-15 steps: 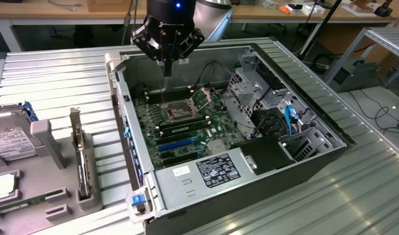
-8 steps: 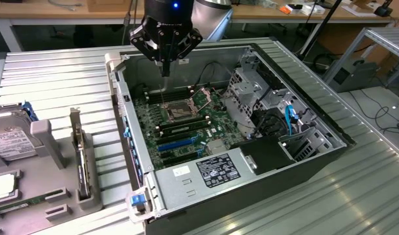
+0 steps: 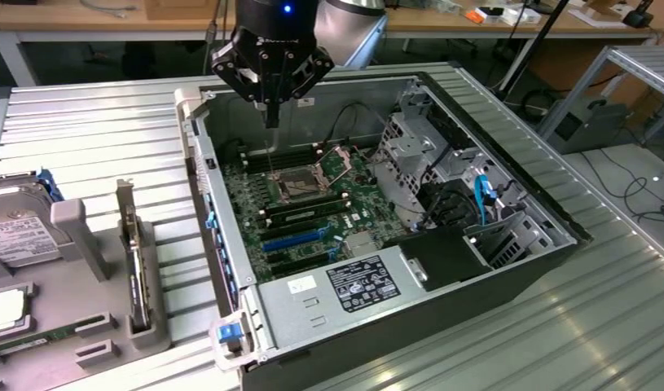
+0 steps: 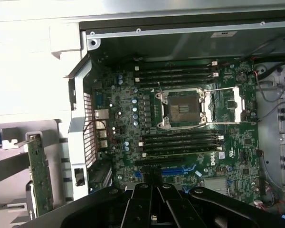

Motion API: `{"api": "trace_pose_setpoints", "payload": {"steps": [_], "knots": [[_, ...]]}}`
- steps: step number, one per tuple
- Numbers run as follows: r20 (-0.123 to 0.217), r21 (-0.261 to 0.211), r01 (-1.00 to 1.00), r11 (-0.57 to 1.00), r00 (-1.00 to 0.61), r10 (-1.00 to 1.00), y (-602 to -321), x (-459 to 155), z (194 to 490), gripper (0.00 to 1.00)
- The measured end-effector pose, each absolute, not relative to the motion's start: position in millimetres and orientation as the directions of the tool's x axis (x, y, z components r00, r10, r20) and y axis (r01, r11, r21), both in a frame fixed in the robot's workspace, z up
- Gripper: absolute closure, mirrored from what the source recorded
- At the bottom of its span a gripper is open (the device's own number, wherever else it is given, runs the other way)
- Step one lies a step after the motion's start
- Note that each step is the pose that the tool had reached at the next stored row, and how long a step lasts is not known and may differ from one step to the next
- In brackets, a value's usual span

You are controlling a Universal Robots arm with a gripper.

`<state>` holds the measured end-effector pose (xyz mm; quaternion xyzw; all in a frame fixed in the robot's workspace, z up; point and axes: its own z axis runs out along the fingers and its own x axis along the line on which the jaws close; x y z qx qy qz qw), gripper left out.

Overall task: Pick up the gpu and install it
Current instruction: 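Reach for the gpu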

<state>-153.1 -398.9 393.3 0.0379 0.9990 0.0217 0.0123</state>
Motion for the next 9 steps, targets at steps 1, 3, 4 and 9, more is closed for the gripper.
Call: {"api": "trace_pose_setpoints", "payload": {"steps": [1,3,4,9], "knots": [[-0.023,0.044,0.075,0.996,-0.997,0.076,-398.9,-153.6,393.3,0.89],[-0.023,0.044,0.075,0.996,-0.997,0.076,-398.9,-154.8,393.3,0.89],[-0.023,0.044,0.075,0.996,-0.997,0.076,-398.9,-155.3,393.3,0.89],[-0.023,0.044,0.075,0.996,-0.997,0.076,-398.9,-160.2,393.3,0.89]]}}
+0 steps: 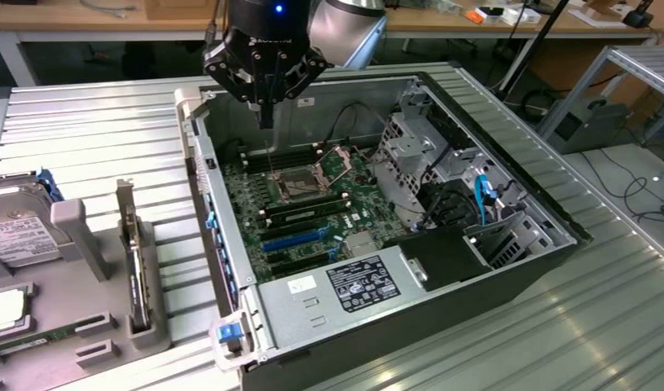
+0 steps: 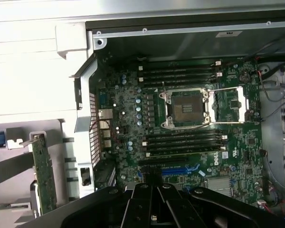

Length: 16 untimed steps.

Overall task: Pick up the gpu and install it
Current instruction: 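Reach for the gpu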

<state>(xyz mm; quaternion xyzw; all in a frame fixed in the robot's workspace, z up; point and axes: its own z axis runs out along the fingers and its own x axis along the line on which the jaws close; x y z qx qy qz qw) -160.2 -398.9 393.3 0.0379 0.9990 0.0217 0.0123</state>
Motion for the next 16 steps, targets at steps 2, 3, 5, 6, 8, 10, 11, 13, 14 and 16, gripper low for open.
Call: {"api": "trace_pose_setpoints", "payload": {"steps": [2,3,5,6,8,10,11,13,14,16], "knots": [[-0.023,0.044,0.075,0.996,-0.997,0.076,-398.9,-161.3,393.3,0.89],[-0.023,0.044,0.075,0.996,-0.997,0.076,-398.9,-161.9,393.3,0.89],[-0.023,0.044,0.075,0.996,-0.997,0.076,-398.9,-163.9,393.3,0.89],[-0.023,0.044,0.075,0.996,-0.997,0.076,-398.9,-164.6,393.3,0.89],[-0.023,0.044,0.075,0.996,-0.997,0.076,-398.9,-165.7,393.3,0.89],[-0.023,0.044,0.075,0.996,-0.997,0.076,-398.9,-166.9,393.3,0.89],[-0.023,0.044,0.075,0.996,-0.997,0.076,-398.9,-167.8,393.3,0.89],[-0.023,0.044,0.075,0.996,-0.997,0.076,-398.9,-169.7,393.3,0.89],[-0.023,0.044,0.075,0.996,-0.997,0.076,-398.9,-170.3,393.3,0.89],[-0.023,0.044,0.075,0.996,-0.997,0.076,-399.0,-171.8,393.3,0.89]]}}
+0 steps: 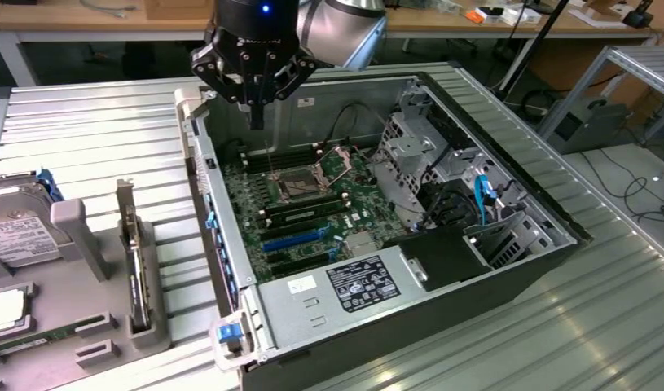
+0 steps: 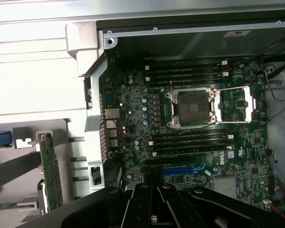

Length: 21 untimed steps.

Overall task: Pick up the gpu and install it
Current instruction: 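Reach for the gpu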

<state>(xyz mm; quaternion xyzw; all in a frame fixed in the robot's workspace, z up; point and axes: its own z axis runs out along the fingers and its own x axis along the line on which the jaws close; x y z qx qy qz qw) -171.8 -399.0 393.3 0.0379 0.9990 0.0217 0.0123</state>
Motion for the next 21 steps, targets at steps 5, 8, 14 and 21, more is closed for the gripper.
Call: {"api": "trace_pose_setpoints", "payload": {"steps": [5,8,14,21], "knots": [[-0.023,0.044,0.075,0.996,-0.997,0.076,-398.9,-177.1,393.3,0.89],[-0.023,0.044,0.075,0.996,-0.997,0.076,-399.0,-179.6,393.3,0.89],[-0.023,0.044,0.075,0.996,-0.997,0.076,-398.9,-186.0,393.3,0.89],[-0.023,0.044,0.075,0.996,-0.997,0.076,-398.9,-194.3,393.3,0.89]]}}
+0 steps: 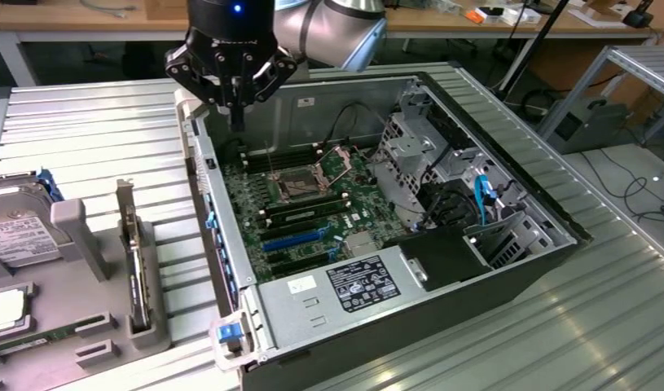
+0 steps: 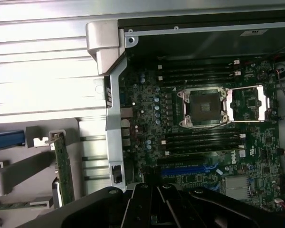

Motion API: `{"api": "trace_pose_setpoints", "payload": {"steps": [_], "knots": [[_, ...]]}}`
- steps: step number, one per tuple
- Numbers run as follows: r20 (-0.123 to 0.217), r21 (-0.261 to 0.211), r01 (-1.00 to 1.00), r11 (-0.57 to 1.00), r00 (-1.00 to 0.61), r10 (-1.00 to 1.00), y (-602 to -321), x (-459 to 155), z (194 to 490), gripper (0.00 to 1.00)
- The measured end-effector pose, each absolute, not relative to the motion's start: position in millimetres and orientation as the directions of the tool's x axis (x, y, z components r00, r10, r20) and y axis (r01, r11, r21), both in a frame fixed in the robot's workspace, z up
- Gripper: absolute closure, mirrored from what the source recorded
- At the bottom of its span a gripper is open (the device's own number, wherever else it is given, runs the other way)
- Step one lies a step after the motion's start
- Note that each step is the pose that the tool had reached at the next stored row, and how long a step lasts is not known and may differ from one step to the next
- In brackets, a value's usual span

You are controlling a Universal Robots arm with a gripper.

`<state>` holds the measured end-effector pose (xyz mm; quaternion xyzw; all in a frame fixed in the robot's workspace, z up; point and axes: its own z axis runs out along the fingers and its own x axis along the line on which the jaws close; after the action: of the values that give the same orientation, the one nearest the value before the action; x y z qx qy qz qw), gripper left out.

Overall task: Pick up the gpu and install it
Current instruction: 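Reach for the gpu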

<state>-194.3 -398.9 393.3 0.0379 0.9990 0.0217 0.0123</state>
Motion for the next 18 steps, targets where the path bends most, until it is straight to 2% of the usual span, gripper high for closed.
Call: {"api": "trace_pose_setpoints", "payload": {"steps": [18], "knots": [[-0.023,0.044,0.075,0.996,-0.997,0.076,-398.9,-209.8,393.3,0.89]]}}
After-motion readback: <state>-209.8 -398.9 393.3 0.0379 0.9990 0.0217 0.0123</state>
